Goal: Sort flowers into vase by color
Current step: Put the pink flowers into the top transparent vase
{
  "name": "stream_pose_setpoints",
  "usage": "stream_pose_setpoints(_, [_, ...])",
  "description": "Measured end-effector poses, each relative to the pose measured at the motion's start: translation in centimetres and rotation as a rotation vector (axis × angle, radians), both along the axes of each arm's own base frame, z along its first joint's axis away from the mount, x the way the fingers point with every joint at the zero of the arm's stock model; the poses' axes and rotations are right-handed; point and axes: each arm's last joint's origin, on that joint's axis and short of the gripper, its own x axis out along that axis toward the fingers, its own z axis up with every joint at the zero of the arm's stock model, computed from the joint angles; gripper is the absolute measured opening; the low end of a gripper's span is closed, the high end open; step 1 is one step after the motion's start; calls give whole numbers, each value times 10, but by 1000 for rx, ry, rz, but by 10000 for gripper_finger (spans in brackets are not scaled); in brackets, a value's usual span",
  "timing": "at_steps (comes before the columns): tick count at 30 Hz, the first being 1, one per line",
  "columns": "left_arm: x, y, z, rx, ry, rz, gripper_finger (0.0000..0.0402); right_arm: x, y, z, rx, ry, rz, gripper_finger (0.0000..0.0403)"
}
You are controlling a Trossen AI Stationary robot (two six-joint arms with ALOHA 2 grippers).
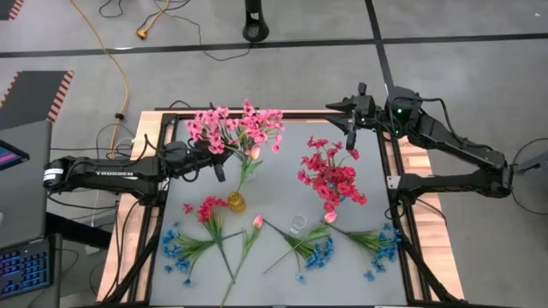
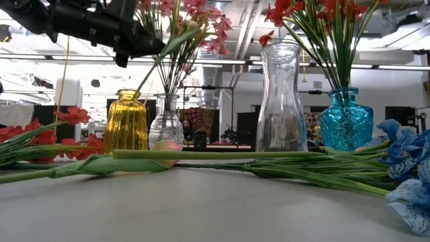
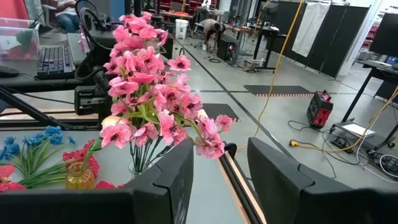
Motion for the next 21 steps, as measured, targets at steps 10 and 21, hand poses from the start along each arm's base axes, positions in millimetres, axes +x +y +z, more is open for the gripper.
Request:
stream_pose_setpoints(10, [0, 0, -6, -15, 65, 1, 2, 0, 0, 0, -1, 0, 0, 177])
stream_pose_setpoints(21, [-1, 0, -9, -19, 90, 9, 13, 0, 0, 0, -1, 0, 0, 177])
